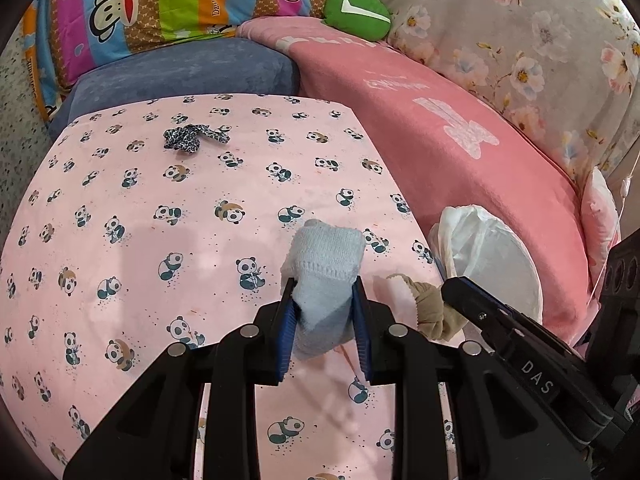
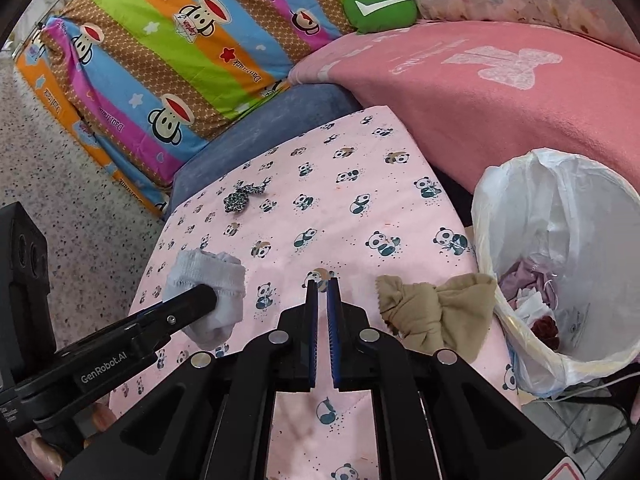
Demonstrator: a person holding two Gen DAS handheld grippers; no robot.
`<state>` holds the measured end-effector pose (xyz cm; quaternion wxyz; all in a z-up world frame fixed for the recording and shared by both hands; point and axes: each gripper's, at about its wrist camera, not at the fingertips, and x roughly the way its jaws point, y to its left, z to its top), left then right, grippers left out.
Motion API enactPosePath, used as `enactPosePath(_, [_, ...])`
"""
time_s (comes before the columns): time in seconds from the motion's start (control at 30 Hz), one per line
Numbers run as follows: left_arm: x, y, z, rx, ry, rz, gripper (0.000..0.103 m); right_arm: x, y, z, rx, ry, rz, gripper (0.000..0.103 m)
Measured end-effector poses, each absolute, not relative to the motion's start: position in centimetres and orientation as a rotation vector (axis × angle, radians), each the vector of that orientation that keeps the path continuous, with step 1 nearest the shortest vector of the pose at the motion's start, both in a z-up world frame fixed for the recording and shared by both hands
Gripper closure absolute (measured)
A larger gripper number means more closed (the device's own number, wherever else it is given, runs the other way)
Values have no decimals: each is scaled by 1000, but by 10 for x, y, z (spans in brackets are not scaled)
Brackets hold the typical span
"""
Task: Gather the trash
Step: 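Carry the sock and pink cloth over the bin and open both grippers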
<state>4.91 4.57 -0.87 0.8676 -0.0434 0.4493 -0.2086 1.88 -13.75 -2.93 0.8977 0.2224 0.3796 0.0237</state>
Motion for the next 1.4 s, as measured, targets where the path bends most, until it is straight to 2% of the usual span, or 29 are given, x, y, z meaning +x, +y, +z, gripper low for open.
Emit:
enactPosePath(0.03, [49,45,-9,-91,941,-438,78,17,-137,-32,453,795,41,83])
enactPosePath(0.07, [49,45,-9,-90,941,-440,78,14,-134,-33,450,797,38,65])
enactPosePath(0.1, [48,45,-10,-89,942,-439,78,11,-133,-38,443,802,23,60])
enactPosePath(0.4, [45,47,-25,-84,974,-434,78,15,-116,-98,392,960,6,58])
enactPosePath(0.53, [46,51,-33,-89,992,-424,78,14,-100,-101,276,931,-23,54])
enactPosePath(0.6, [47,51,-35,-93,998,-423,78,15,-92,-102,216,933,-30,64])
enactPosePath(0.73, [46,52,-35,-92,997,-421,78,16,-79,-101,131,932,-26,99])
enactPosePath(0.9, [46,54,-26,-88,978,-419,78,10,-84,-82,200,881,11,99])
enactPosePath(1.07, [47,42,-10,-71,946,-437,78,-5,-115,-28,277,748,-1,99])
enactPosePath(1.4, [42,-23,23,0,876,-561,78,-24,-179,38,350,593,-124,99])
